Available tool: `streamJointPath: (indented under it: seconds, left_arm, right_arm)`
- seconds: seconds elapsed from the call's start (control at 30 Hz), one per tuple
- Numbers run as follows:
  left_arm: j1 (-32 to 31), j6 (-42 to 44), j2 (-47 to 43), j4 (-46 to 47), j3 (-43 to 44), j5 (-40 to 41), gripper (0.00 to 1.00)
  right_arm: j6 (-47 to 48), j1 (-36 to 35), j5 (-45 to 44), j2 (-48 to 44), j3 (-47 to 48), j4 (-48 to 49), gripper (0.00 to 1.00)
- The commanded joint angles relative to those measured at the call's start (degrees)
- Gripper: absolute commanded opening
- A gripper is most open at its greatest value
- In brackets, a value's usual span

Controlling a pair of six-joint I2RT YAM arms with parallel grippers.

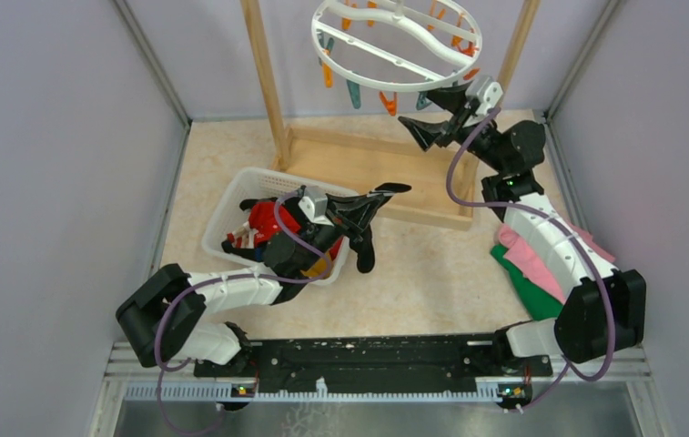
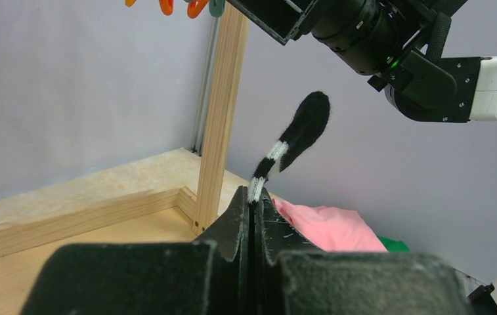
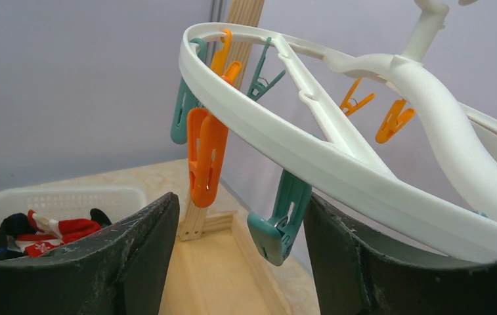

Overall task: Clip the socks to the hanger
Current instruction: Open the clamp at the hanger.

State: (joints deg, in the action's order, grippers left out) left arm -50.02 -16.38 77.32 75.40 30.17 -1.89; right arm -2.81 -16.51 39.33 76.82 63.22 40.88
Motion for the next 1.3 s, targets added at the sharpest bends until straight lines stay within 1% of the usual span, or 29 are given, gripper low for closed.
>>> streamJointPath:
  seconds: [0.0,0.13,0.27,0.43,1.27]
  left_arm:
    - [-0.1,0.7,-1.9,2.1,1.6,0.3,0.0]
    - [-0.1,0.8,-2.3,1.9,1.4,0.3,0.0]
    - [-0.1,0.7,-2.5,1.7,1.4,0.2,0.0]
    - [-0.1,0.3,-2.6,1.4,1.4,-0.1,0.0]
    - [-0.4,-0.4,-3.3,0.0,2.0,-0.6,0.0]
  right_arm:
    - [-0.2,-0.8,0.9,0.8,3.7,2.1,0.67]
    - [-0.1,-0.8,0.9,0.9,3.9,2.0,0.63]
    - [-0.2,-0.8,1.0,0.4,4.0,2.1,0.63]
    - [-0.2,-0.8,1.2,0.1,4.5,2.1,0.66]
    - [-2.1,-1.6,-0.1,-2.1,3.4,3.2,0.63]
